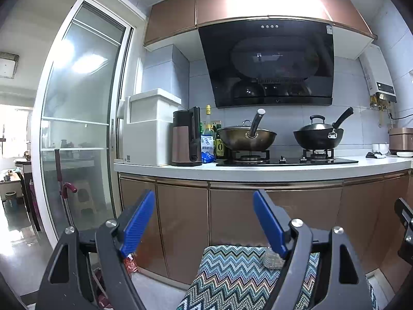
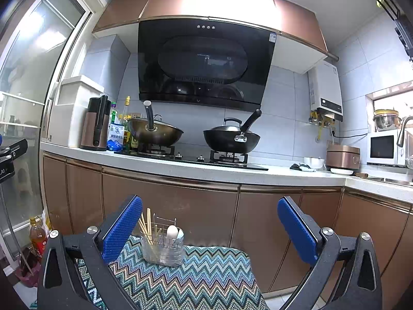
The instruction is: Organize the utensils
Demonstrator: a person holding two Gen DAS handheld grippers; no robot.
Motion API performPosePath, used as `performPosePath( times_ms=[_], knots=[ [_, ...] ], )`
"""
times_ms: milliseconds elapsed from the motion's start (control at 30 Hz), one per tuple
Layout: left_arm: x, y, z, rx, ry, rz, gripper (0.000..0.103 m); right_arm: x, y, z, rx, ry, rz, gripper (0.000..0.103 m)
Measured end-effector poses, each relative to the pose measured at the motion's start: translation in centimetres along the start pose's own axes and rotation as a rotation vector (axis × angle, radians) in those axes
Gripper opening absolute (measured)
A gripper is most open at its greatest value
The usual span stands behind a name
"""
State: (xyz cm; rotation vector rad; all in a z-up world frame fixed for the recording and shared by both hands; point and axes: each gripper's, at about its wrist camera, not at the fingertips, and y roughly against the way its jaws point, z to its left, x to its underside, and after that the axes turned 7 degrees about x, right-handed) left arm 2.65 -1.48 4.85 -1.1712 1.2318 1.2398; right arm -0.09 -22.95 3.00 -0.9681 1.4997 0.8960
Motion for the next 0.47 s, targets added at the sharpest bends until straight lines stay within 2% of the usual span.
performPosePath(
  times_ms=[467],
  knots=[
    [0.09,-0.09,-0.10,0.007,0.000,0.006,0.078,0.10,0.04,-0.17,-0.002,0.001,0.004,0.103]
  ],
)
